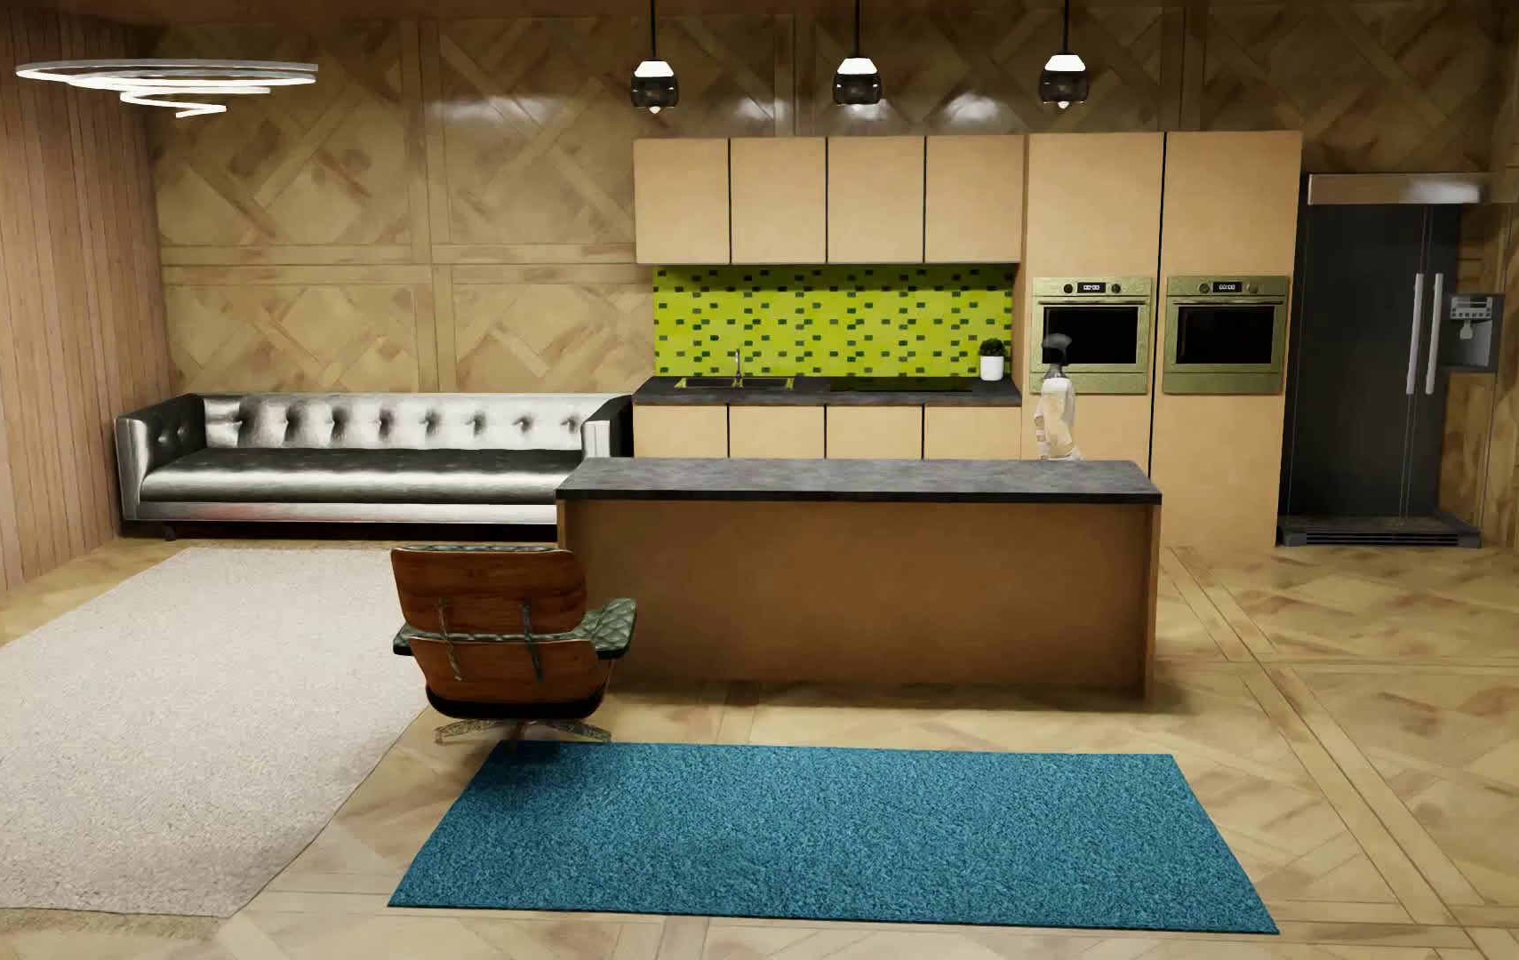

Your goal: Walk around the counter

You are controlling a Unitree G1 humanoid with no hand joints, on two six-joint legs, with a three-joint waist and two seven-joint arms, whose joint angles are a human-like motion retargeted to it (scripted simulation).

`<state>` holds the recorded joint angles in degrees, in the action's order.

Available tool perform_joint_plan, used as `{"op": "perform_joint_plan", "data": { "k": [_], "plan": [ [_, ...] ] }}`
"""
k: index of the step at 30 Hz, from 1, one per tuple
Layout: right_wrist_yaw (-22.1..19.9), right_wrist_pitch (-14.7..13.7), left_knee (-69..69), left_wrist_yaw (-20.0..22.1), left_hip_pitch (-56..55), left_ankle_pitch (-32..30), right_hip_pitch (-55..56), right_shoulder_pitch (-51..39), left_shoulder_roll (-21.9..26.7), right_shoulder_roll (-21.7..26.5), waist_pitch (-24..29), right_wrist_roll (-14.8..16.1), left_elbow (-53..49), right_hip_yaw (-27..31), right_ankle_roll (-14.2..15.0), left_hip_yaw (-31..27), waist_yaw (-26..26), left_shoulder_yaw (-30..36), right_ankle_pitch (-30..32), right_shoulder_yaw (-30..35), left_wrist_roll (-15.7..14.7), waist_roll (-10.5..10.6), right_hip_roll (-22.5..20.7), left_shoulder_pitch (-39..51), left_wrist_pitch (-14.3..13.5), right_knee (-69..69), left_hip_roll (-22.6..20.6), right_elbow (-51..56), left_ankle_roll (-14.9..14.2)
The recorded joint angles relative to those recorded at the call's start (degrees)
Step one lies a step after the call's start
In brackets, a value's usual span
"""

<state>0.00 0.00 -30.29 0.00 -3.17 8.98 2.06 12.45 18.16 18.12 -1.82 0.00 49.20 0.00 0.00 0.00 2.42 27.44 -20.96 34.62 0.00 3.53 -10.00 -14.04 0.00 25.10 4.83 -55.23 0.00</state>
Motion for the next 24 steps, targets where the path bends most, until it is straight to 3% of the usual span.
{"op": "perform_joint_plan", "data": {
  "k": [6,11,14,16,19,22,24],
  "plan": [
    [0.0,0.0,0.74,0.0,1.27,0.53,1.54,-2.42,-1.27,0.01,0.15,0.0,-1.48,0.0,0.0,0.0,-1.14,-1.29,4.28,-0.8,0.0,0.66,-0.63,3.28,0.0,-0.76,0.25,4.18,0.0],
    [0.0,0.0,-1.22,0.0,-0.79,4.89,2.44,-2.51,-0.73,-0.74,1.1,0.0,-1.44,0.0,0.0,0.0,-0.33,-1.14,7.58,0.93,0.0,0.53,-1.62,1.92,0.0,0.02,-0.3,5.86,0.0],
    [0.0,0.0,-15.81,0.0,-8.83,6.48,-1.85,-2.9,-0.42,0.78,4.18,0.0,-0.24,0.0,0.0,0.0,1.09,-1.08,4.87,3.24,0.0,1.17,-2.58,0.03,0.0,-0.09,0.59,6.43,0.0],
    [0.0,0.0,-23.41,0.0,-14.93,6.96,-4.35,-3.27,-0.39,2.6,5.02,0.0,0.09,0.0,0.0,0.0,4.43,-0.31,2.5,3.67,0.0,0.41,-1.2,-1.46,0.0,-0.59,0.17,9.54,0.0],
    [0.0,0.0,-18.17,0.0,-22.95,3.12,-7.92,-6.46,0.8,1.7,5.89,0.0,1.83,0.0,0.0,0.0,9.07,0.25,-1.56,1.77,0.0,-1.55,0.53,-3.28,0.0,-1.73,0.38,8.04,0.0],
    [0.0,0.0,-11.06,0.0,-28.02,-1.92,-15.41,-8.66,0.84,1.64,7.15,0.0,5.89,0.0,0.0,0.0,10.36,0.01,-7.78,1.11,0.0,-1.52,0.83,-4.31,0.0,-2.56,1.13,7.96,0.0],
    [0.0,0.0,-8.85,0.0,-29.83,-2.01,-19.58,-9.85,0.89,1.63,7.52,0.0,7.77,0.0,0.0,0.0,12.09,-0.55,-8.77,1.75,0.0,-1.64,1.13,-4.55,0.0,-2.94,1.38,6.41,0.0]
  ]
}}
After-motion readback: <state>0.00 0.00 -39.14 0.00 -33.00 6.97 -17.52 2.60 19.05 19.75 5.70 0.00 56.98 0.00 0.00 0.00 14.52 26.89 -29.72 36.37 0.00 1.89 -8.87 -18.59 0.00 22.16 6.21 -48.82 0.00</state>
